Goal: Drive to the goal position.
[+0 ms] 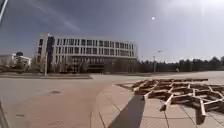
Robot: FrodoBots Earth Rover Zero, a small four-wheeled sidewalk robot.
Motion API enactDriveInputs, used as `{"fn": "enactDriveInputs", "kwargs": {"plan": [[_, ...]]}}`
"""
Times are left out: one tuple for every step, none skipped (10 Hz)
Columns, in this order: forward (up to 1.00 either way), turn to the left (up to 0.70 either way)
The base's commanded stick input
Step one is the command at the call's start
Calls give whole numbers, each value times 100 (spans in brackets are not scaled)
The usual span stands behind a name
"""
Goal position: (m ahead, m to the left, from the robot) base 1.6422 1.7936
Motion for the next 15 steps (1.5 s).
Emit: {"fn": "enactDriveInputs", "kwargs": {"plan": [[5, 0], [5, 0], [5, 0], [5, 0], [5, 0], [5, 0], [5, 0], [5, 0], [5, 0], [5, 0], [5, 0], [5, 0], [5, 0], [5, 0], [5, 0]]}}
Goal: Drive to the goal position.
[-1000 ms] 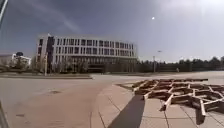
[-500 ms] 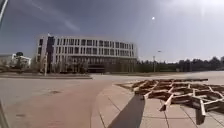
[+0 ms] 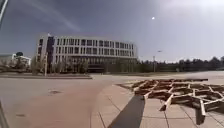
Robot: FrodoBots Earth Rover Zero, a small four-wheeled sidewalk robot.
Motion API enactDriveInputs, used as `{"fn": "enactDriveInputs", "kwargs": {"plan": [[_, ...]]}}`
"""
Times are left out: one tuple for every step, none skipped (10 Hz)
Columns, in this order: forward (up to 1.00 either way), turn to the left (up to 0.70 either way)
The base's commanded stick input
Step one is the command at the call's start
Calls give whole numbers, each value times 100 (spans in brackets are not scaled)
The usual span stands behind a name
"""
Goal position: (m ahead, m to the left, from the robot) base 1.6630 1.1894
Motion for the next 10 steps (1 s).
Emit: {"fn": "enactDriveInputs", "kwargs": {"plan": [[4, 0], [5, 0], [5, 0], [5, 0], [5, 0], [5, 0], [5, 0], [5, 0], [5, 0], [5, 0]]}}
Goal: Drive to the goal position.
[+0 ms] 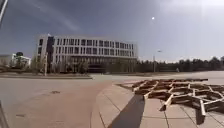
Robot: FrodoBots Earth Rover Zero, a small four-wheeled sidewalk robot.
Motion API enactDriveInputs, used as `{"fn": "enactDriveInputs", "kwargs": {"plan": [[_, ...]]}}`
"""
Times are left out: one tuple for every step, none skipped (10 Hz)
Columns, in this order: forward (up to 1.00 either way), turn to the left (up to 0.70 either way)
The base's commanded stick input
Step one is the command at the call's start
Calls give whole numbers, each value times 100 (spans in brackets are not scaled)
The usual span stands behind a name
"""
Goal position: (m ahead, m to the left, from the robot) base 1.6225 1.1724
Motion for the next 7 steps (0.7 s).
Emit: {"fn": "enactDriveInputs", "kwargs": {"plan": [[4, 0], [5, 0], [5, 0], [5, 0], [5, 0], [5, 0], [5, 0]]}}
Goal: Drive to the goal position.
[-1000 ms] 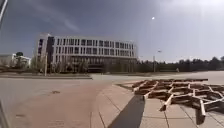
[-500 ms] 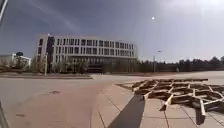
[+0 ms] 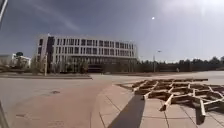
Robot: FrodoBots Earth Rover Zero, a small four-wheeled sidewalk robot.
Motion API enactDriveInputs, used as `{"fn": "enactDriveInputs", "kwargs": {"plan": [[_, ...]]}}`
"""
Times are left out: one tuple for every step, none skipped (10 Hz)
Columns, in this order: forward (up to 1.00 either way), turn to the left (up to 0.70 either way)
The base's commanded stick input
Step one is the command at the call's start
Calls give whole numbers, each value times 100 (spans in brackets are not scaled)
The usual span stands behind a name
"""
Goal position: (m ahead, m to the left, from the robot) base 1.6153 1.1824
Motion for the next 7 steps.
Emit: {"fn": "enactDriveInputs", "kwargs": {"plan": [[5, 0], [5, 0], [5, 0], [5, 0], [5, 0], [4, 0], [4, 0]]}}
